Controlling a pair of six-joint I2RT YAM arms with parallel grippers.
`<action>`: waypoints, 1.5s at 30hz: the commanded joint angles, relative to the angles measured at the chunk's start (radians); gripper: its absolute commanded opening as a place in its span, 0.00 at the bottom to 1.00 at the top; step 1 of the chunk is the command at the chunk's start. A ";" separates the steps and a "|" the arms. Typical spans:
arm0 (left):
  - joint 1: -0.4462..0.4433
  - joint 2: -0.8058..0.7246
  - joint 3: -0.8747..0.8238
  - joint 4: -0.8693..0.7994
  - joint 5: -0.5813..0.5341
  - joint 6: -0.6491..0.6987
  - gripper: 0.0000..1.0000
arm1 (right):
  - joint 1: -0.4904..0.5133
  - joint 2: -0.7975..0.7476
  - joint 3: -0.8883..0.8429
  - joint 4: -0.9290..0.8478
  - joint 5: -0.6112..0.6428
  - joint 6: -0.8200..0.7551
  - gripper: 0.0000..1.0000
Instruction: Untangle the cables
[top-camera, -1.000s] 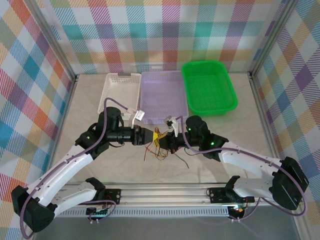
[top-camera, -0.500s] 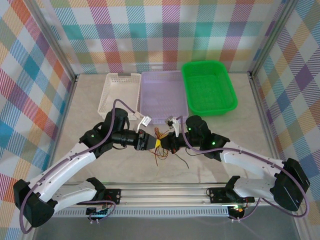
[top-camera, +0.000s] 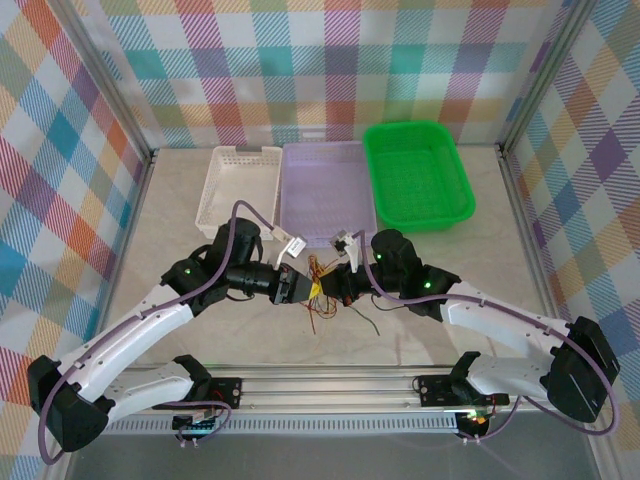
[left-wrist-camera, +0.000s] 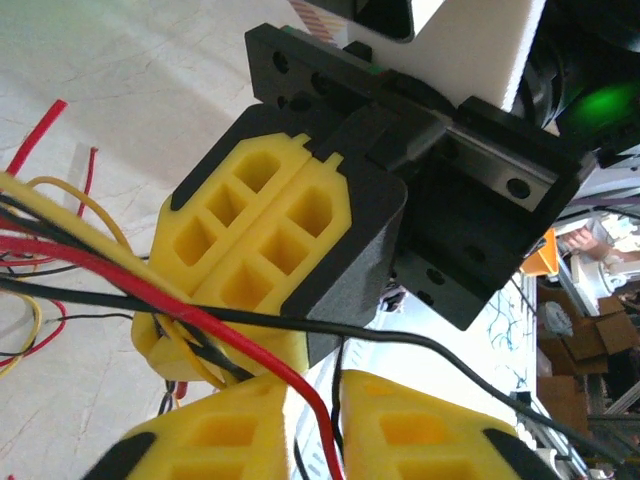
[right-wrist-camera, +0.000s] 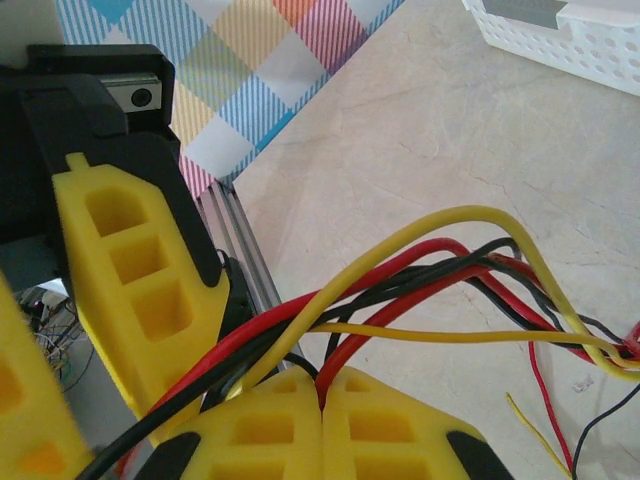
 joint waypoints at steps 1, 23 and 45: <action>-0.013 0.001 0.037 -0.035 -0.033 0.024 0.10 | -0.002 -0.026 0.042 0.012 0.008 -0.022 0.00; -0.011 -0.262 0.067 -0.123 -0.633 -0.037 0.00 | -0.122 -0.311 -0.043 -0.290 0.167 -0.053 0.00; 0.001 -0.261 0.297 -0.472 -0.989 0.062 0.00 | -0.455 -0.519 -0.103 -0.545 0.396 0.160 0.00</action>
